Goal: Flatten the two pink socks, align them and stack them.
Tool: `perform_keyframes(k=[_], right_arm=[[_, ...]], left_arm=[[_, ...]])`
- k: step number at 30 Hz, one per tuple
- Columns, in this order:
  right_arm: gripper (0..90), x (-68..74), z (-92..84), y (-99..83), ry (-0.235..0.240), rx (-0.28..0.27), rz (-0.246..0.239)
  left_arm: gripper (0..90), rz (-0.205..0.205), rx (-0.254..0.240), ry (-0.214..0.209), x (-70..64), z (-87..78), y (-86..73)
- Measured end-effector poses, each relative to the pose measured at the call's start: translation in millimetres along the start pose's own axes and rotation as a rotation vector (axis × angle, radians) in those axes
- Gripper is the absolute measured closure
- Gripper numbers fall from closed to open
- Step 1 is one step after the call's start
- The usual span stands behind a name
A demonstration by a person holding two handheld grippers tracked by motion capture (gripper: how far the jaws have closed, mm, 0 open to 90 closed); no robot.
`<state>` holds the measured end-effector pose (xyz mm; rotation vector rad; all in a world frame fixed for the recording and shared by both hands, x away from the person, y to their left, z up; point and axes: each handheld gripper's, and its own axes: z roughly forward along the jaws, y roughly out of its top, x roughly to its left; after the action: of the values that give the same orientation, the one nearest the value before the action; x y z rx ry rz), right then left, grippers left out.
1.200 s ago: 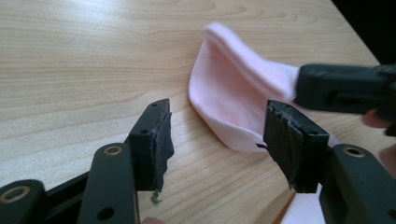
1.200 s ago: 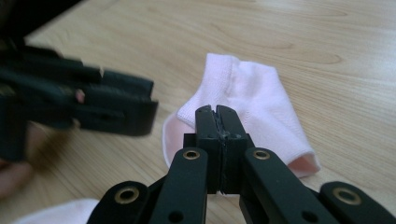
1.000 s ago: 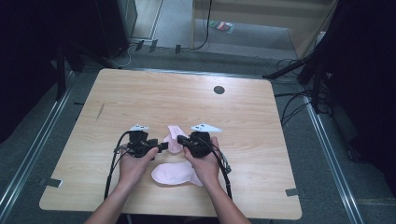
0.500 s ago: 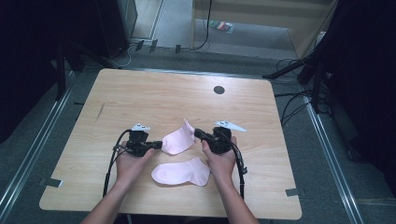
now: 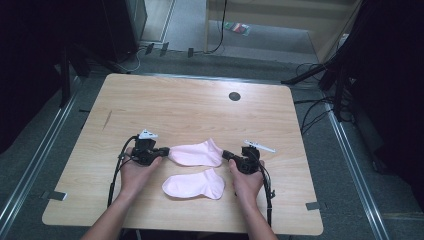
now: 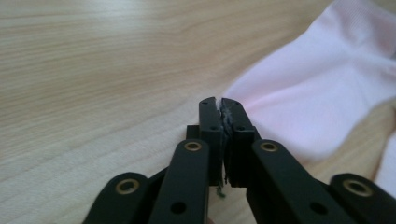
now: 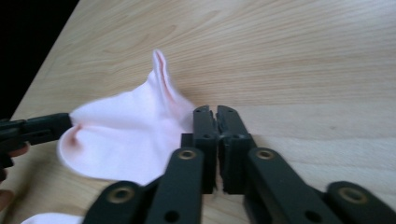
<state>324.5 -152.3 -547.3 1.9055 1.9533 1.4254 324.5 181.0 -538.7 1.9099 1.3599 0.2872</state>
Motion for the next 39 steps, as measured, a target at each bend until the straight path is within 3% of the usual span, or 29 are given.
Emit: perform_keyframes(k=[2, 5, 8, 11, 15, 17, 20, 25, 30, 35, 37, 39], right_arm=[[72.2, -2.6, -5.8, 1.5, -0.013, -0.044, 0.005], [68.9, -4.8, -14.4, 7.1, -0.021, -0.113, -0.013], [65.6, 0.1, -10.9, 10.7, -0.004, -0.098, -0.057], [60.3, 10.8, 0.2, 9.0, -0.037, -0.062, -0.155], [55.8, 24.2, 15.8, 3.5, -0.080, -0.028, -0.265], [55.2, 28.7, 21.4, 1.5, -0.110, -0.012, -0.303], [57.1, 33.4, 26.4, -1.0, -0.126, 0.003, -0.349], [74.5, 39.0, 29.0, -7.1, -0.203, 0.011, -0.440], [85.2, 38.6, 27.4, -8.7, -0.180, 0.018, -0.426], [87.1, 34.2, 25.2, -6.4, -0.165, 0.025, -0.384], [87.8, 30.9, 21.7, -5.3, -0.201, 0.020, -0.390], [88.2, 26.8, 18.4, -3.9, -0.214, 0.019, -0.377]], left_arm=[[68.0, -0.029, -0.041, 0.034, 2.3, -2.9, 0.5], [58.2, -0.097, -0.084, 0.016, 8.2, -8.7, 0.7], [52.1, -0.125, -0.097, -0.014, 5.6, -7.6, 1.8], [46.0, -0.142, -0.105, -0.024, -1.6, -3.8, 3.8], [41.4, -0.146, -0.071, 0.004, -6.9, 3.7, 5.3], [43.8, -0.116, -0.020, 0.040, -6.8, 6.3, 2.9], [51.1, -0.084, -0.015, 0.052, -5.4, 2.9, -2.6], [64.1, -0.040, -0.028, 0.020, -3.5, -1.8, -9.4], [87.2, -0.009, -0.043, -0.010, -2.2, -5.1, -14.9], [90.0, 0.062, -0.031, -0.020, 1.5, -9.0, -17.5], [90.0, 0.089, -0.037, 0.016, 3.6, -10.2, -19.3], [90.0, 0.085, -0.042, 0.027, 8.9, -12.9, -21.1]])
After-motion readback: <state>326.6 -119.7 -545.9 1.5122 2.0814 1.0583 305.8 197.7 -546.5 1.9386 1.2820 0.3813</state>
